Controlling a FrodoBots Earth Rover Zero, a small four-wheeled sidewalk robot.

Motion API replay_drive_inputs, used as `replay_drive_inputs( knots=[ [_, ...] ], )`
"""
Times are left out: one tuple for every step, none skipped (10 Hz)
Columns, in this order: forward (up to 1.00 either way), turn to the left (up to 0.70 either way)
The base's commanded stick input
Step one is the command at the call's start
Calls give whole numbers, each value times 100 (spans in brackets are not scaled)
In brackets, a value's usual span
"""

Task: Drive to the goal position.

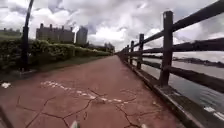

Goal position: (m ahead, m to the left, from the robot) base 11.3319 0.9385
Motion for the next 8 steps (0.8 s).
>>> replay_drive_inputs(
  knots=[
    [70, 0],
    [70, 0],
    [70, 0],
    [70, 0],
    [70, 0],
    [70, 0],
    [70, 0],
    [70, 0]
  ],
)
